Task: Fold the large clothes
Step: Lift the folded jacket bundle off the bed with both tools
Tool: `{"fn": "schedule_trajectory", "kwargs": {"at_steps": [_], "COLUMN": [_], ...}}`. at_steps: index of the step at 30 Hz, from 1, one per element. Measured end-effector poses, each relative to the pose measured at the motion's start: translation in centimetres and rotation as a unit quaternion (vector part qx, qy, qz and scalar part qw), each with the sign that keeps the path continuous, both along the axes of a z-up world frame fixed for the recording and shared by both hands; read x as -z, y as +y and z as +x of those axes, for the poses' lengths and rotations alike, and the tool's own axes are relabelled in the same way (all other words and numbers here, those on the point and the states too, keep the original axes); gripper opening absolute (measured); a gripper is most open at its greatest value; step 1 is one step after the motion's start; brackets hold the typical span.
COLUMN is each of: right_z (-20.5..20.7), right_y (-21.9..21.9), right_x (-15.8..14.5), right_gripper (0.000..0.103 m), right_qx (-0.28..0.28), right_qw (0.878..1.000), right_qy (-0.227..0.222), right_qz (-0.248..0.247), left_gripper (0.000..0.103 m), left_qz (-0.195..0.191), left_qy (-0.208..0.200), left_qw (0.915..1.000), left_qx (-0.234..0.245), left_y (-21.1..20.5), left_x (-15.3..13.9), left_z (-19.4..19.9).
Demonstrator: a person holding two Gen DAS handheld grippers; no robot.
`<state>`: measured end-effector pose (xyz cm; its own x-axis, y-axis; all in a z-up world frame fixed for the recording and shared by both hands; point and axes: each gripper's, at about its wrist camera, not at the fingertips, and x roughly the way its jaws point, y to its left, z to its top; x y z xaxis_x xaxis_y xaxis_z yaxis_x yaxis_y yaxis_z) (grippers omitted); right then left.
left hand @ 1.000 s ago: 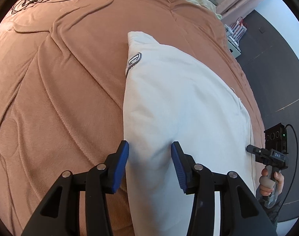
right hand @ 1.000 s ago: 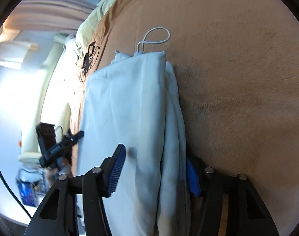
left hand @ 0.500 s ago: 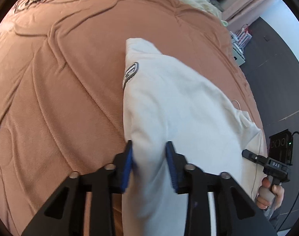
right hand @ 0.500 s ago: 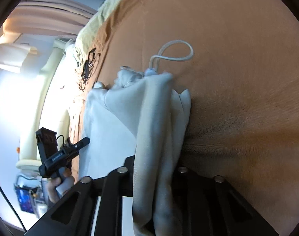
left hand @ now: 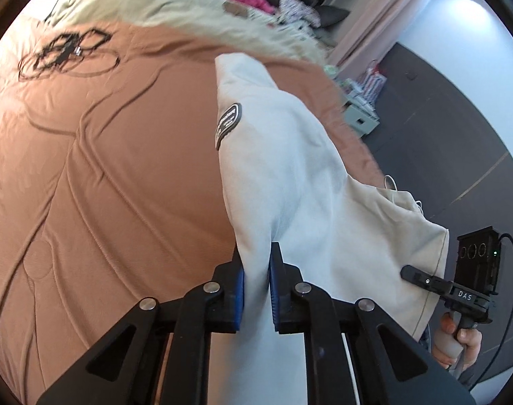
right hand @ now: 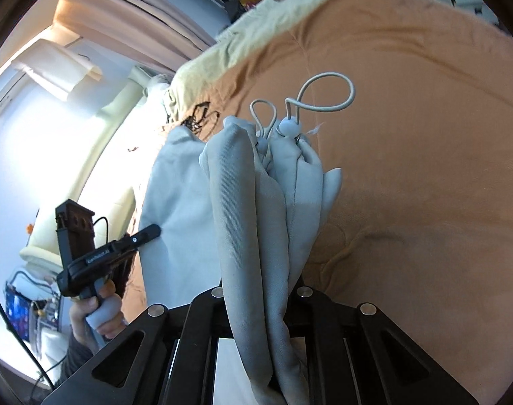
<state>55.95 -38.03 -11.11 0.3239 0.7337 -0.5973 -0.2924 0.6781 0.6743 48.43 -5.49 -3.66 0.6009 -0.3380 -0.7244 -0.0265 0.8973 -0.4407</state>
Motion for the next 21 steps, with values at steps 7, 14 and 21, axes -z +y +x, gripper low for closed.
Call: {"fn": "schedule_trajectory", "kwargs": {"at_steps": [7, 14, 21], "right_z": [-4.0, -7.2, -9.4], "right_y": [-4.0, -10.5, -16.8], "right_x": [-6.1, -11.6, -16.4], "right_gripper": [0.01, 0.01, 0.01], "right_qx": [0.031, 0.088, 0.151], "right_qw": [0.998, 0.99, 0.977], "right_qy": [-0.058, -0.105, -0.136], "right_qz": [-0.008, -0.029, -0.063], "left_gripper": [0.013, 0.013, 0.013], "left_qz": [-0.018, -0.037, -0.068], "left_qy": [-0.047, -0.073, -0.087], "left_qw": [0.9981, 0.9927, 0.9839], "left_qx": [0.037, 0.088, 0.141], "left_y": [-4.9, -12.3, -20.3], "left_x": [-4.9, -8.2, -10.3], "left_z": [-2.5, -3.2, -3.4]}}
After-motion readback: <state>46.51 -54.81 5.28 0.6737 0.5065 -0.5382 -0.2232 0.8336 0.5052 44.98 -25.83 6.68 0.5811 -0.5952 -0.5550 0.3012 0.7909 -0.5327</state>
